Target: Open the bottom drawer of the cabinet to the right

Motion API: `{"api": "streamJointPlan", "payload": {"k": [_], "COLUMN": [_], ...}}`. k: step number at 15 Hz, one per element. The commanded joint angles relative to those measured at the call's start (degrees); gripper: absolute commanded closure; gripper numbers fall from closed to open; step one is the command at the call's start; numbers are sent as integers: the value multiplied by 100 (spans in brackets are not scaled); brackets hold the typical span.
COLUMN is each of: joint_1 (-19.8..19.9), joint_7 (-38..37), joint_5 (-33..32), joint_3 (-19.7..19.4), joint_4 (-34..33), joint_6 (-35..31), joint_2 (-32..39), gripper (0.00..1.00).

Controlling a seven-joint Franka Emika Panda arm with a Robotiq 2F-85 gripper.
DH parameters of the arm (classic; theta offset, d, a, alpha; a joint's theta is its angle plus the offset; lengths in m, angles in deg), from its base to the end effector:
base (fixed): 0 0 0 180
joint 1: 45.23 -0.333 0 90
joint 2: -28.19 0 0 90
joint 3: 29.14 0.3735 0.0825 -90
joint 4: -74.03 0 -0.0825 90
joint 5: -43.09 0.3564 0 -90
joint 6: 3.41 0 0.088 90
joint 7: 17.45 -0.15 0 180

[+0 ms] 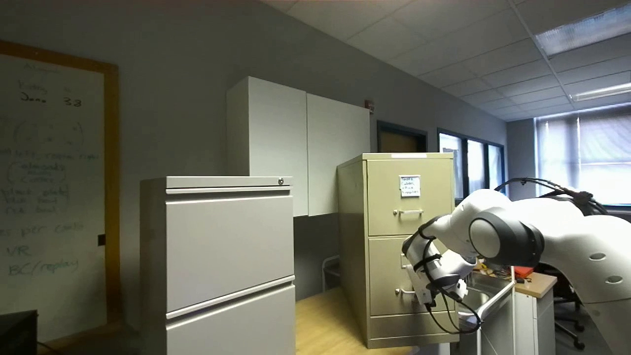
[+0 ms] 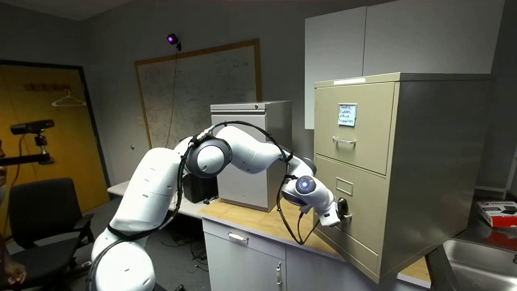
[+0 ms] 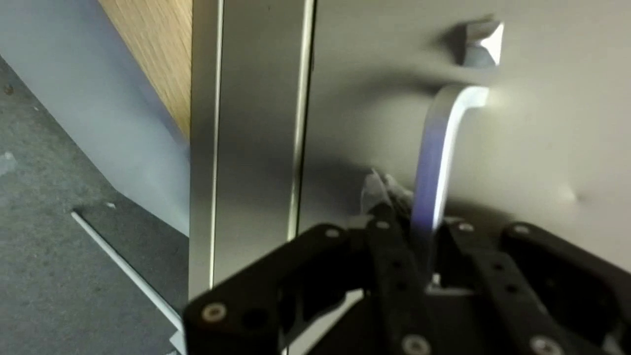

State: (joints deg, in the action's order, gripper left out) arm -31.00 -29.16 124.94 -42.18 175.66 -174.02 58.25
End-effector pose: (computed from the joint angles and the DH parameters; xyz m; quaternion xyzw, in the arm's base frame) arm 0.6115 -0.3589 0.3530 -0.5119 0.7600 -0.3192 0.2418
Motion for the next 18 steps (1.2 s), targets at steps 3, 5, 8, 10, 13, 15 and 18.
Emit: {"api": "streamJointPlan", "payload": {"k": [3, 5, 8, 10, 13, 15, 18], "joint_1": [434, 491, 459, 437, 402, 365, 317], "joint_7": [-865, -994, -961, -879, -847, -836, -748], "joint_5": [-866, -956, -909, -800, -723, -693, -606], "joint_3": [-218, -234, -178, -126, -111, -116, -112], "joint_4": [986, 1158, 1254, 1424, 1729, 1957, 2306], "joint_6": [1585, 1809, 1851, 1838, 1817, 1779, 1738], "joint_2": [-591, -695, -709, -816, -1032, -1186, -1430], "gripper": [96, 96, 96, 96, 96, 96, 96]}}
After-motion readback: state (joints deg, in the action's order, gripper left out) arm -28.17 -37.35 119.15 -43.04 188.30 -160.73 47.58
